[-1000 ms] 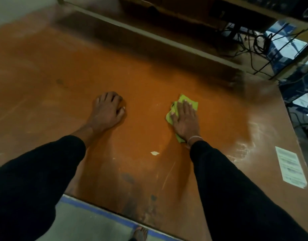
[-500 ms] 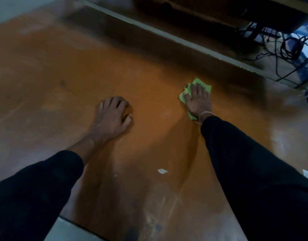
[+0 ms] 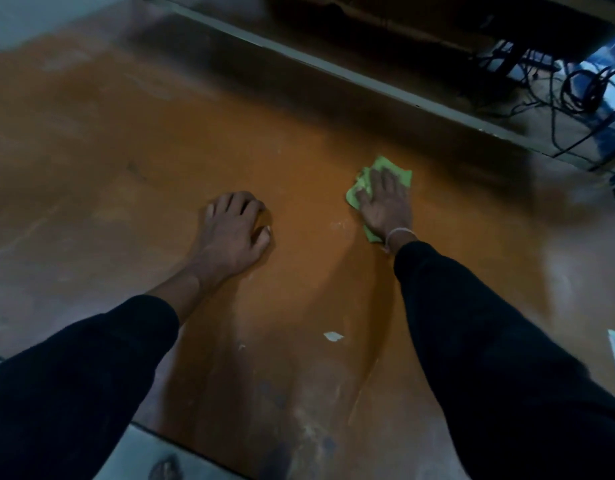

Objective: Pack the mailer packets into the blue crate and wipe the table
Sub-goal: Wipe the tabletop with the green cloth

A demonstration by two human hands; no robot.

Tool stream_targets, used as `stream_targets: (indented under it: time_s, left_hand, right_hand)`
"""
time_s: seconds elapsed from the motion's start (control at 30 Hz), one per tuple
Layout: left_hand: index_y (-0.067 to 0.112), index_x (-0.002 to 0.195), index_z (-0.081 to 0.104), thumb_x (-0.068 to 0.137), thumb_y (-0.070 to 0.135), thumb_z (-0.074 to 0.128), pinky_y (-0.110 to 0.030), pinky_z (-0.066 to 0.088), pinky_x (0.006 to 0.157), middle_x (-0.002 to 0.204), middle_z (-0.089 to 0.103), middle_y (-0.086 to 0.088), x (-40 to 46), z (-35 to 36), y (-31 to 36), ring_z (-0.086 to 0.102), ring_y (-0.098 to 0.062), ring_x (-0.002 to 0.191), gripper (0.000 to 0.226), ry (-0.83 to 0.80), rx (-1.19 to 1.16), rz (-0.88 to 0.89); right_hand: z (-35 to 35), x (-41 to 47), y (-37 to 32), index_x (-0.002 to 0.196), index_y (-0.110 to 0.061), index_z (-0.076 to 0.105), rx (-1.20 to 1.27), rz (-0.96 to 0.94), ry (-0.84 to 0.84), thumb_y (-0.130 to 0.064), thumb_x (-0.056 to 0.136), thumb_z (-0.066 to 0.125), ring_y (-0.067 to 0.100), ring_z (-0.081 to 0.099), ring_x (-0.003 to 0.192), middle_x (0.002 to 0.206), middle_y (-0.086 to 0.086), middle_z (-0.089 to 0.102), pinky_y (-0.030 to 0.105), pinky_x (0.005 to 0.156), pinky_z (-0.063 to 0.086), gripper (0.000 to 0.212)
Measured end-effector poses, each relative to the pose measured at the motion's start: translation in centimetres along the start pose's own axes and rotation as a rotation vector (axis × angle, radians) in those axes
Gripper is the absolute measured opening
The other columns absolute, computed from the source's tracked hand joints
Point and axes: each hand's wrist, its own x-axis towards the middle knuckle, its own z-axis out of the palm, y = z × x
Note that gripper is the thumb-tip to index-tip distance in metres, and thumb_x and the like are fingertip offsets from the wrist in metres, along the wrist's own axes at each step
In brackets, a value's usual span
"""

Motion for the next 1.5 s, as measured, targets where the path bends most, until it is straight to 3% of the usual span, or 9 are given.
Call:
stream_targets:
  time_s: [0.07,0.2,0.37,0.53,0.7,0.87,1.03,1.23,1.5]
  left_hand:
    - [0.018,0.129,0.055,0.096,0.05,0.041,-0.047,0.036,0.093,0.133,0.05,-0.006,-0.1,-0.1,-0.1,0.046,-0.032,0.119,0.048,-0.004,-0.003,0.005]
    - [0.017,0.13,0.054,0.098,0.048,0.041,-0.048,0.037,0.095,0.134,0.049,-0.008,-0.2,-0.3,0.0,0.045,-0.033,0.119,0.047,-0.027,-0.016,0.015]
    - [0.015,0.13,0.055,0.099,0.045,0.045,-0.048,0.036,0.096,0.134,0.049,-0.01,-0.4,-0.8,0.1,0.044,-0.034,0.12,0.044,-0.026,-0.028,0.007]
    - [0.016,0.13,0.055,0.097,0.046,0.045,-0.049,0.037,0.097,0.135,0.049,-0.009,-0.4,-0.8,-0.1,0.044,-0.033,0.121,0.046,-0.037,-0.06,-0.016]
    - [0.015,0.132,0.055,0.098,0.043,0.048,-0.05,0.037,0.101,0.137,0.048,-0.01,-0.8,-1.1,-0.6,0.043,-0.033,0.125,0.045,-0.073,-0.14,-0.02]
    - [0.015,0.136,0.051,0.1,0.04,0.051,-0.048,0.035,0.102,0.137,0.047,-0.01,-1.3,-2.1,-3.8,0.041,-0.034,0.127,0.044,-0.133,-0.192,0.115]
    - [0.013,0.135,0.051,0.101,0.039,0.05,-0.049,0.035,0.101,0.138,0.047,-0.014,-2.1,-3.8,-9.3,0.041,-0.036,0.127,0.043,-0.117,-0.092,0.155]
    - [0.008,0.133,0.051,0.103,0.043,0.046,-0.053,0.035,0.102,0.14,0.046,-0.018,-2.4,-3.8,-14.5,0.04,-0.04,0.126,0.047,-0.112,-0.097,0.108]
    - [0.009,0.132,0.053,0.101,0.044,0.043,-0.053,0.035,0.102,0.14,0.046,-0.017,-2.5,-3.8,-14.2,0.041,-0.038,0.125,0.048,-0.099,-0.082,0.079]
  right_hand:
    - [0.1,-1.6,-0.9,0.161,-0.021,0.008,-0.01,0.069,-0.013,-0.061,0.1,0.009,0.025,-0.002,0.156,0.169,0.006,0.0,0.047,0.126,0.005,0.073]
    - [0.8,-7.5,-3.5,0.161,-0.023,0.011,-0.016,-0.377,-0.022,-0.06,0.103,0.012,0.021,0.0,0.156,0.169,0.002,0.005,0.044,0.126,0.005,0.069]
    - [0.9,-11.5,-3.3,0.161,-0.018,0.012,0.014,0.078,0.024,-0.061,0.102,0.01,0.025,-0.002,0.156,0.169,0.006,0.003,0.047,0.126,0.006,0.073]
    - [1.9,-18.6,-8.3,0.161,-0.025,0.009,0.024,-0.25,0.007,-0.059,0.104,0.014,0.018,-0.007,0.156,0.169,-0.001,-0.001,0.04,0.126,0.0,0.067]
    - [2.4,-22.3,-9.7,0.161,-0.018,0.012,0.011,0.121,0.052,-0.06,0.103,0.011,0.023,-0.003,0.156,0.169,0.005,0.003,0.047,0.126,0.006,0.071]
    - [2.7,-28.7,-12.4,0.161,-0.023,0.015,0.016,-0.271,0.018,-0.056,0.105,0.021,0.019,-0.003,0.156,0.169,0.001,0.004,0.045,0.126,0.009,0.065]
    - [2.7,-30.7,-15.0,0.159,-0.014,0.023,-0.004,0.129,0.106,-0.054,0.104,0.02,0.027,0.009,0.155,0.167,0.01,0.014,0.049,0.124,0.016,0.068]
    - [2.7,-35.1,-20.9,0.161,-0.019,0.01,-0.007,-0.391,-0.033,-0.051,0.107,0.022,0.019,-0.008,0.156,0.169,0.003,-0.002,0.046,0.125,0.01,0.064]
    - [3.8,-33.3,-23.3,0.161,-0.019,0.014,0.021,0.031,0.06,-0.053,0.105,0.02,0.022,-0.002,0.156,0.169,0.005,0.004,0.049,0.124,0.014,0.066]
